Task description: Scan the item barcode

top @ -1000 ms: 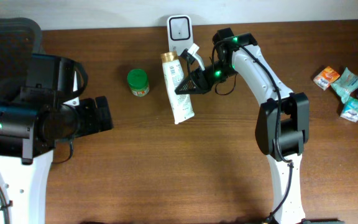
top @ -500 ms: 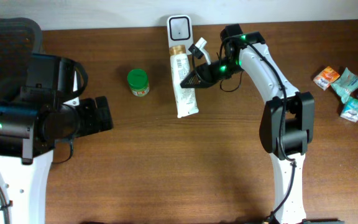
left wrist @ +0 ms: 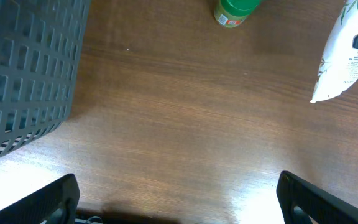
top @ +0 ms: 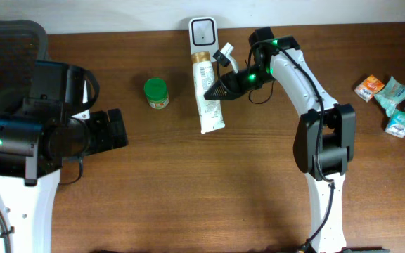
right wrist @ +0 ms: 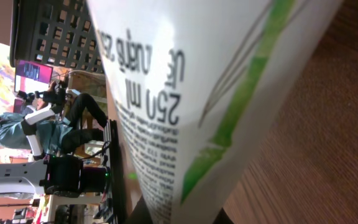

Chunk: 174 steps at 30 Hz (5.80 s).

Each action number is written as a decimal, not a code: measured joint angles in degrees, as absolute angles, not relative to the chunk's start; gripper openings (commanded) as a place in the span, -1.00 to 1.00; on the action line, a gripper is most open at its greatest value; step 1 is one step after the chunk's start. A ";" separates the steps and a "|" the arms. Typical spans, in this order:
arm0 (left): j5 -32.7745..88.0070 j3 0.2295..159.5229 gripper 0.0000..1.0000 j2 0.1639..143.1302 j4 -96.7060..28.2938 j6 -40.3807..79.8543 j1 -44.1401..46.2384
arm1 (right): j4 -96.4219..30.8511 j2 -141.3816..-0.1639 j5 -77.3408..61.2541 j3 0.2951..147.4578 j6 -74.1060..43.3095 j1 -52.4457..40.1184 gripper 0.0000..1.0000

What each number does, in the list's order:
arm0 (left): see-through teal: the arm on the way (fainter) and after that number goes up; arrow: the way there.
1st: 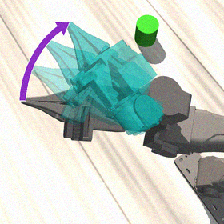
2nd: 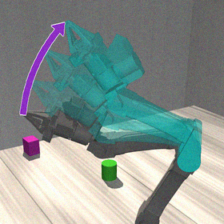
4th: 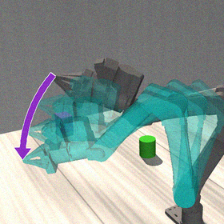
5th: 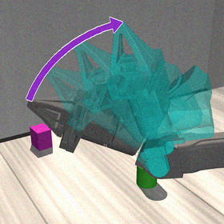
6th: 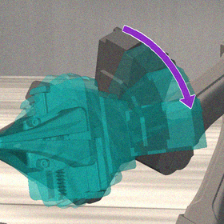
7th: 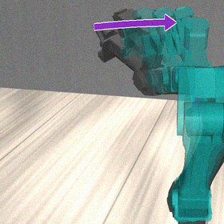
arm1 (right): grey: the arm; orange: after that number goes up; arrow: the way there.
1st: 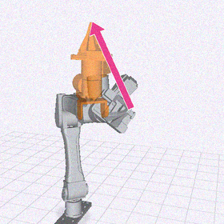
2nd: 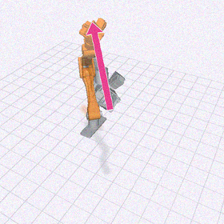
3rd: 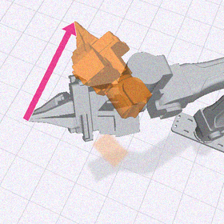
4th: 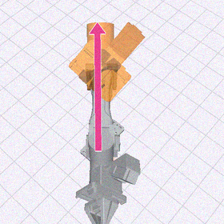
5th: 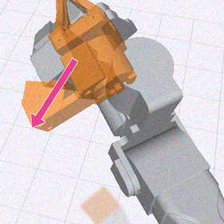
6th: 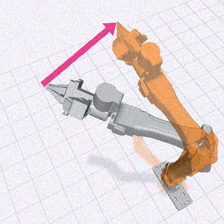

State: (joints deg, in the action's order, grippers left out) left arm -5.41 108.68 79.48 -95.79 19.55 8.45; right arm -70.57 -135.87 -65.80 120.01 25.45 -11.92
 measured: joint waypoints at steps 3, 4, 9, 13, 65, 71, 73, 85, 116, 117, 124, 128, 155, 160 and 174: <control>-5.41 108.68 0.98 79.48 -95.77 19.57 8.45 | -70.57 -135.87 -65.78 120.01 25.47 -11.92 -0.91; -5.41 108.68 0.98 79.48 -95.79 19.55 8.45 | -70.57 -135.87 -65.78 120.01 25.45 -11.92 -0.91; -5.41 108.68 0.98 79.48 -95.79 19.55 8.45 | -70.57 -135.87 -65.78 120.01 25.50 -11.92 -0.92; -5.41 108.68 0.98 79.48 -95.79 19.55 8.45 | -70.57 -135.87 -64.90 120.01 25.47 -11.92 -0.92; -5.41 108.68 0.98 79.48 -95.81 19.55 8.45 | -82.00 -135.96 18.06 123.09 -18.55 -11.97 -0.92; -5.41 108.68 0.98 79.48 -95.77 19.55 8.45 | -80.07 -136.05 24.05 112.38 -19.29 -12.14 -0.67; -5.41 108.68 0.98 79.48 -95.77 19.55 8.45 | -79.70 -136.05 24.16 111.26 -19.33 -12.40 -0.62; -5.41 108.68 0.98 79.48 -95.79 19.55 8.45 | -81.58 -136.05 18.52 113.71 -19.51 -29.47 0.31; -5.41 108.68 0.98 79.48 -95.79 19.55 8.45 | -77.23 -136.03 -14.83 114.61 4.25 -4.12 -0.45; -5.41 108.68 0.98 79.48 -95.79 19.55 8.45 | -76.73 -136.03 -15.03 114.61 3.86 -4.91 -0.53; -5.41 108.68 0.98 79.48 -95.79 19.55 8.45 | -72.42 -136.03 -15.00 114.61 4.32 -10.61 -0.10; -5.41 108.68 0.98 79.48 -95.79 19.55 8.45 | -69.76 -135.94 -14.92 111.18 4.29 -12.49 -0.70; -5.41 108.68 0.98 79.48 -95.77 19.55 8.45 | -19.14 -143.59 -17.74 130.89 -33.39 -16.62 -0.92; -5.41 108.68 0.98 79.48 -95.79 19.55 8.45 | -18.26 -146.71 -20.97 129.78 -40.58 -16.67 -0.92; -5.41 108.66 0.98 79.48 -95.79 19.55 8.45 | -58.15 -132.55 -8.32 130.21 -39.83 5.85 -0.92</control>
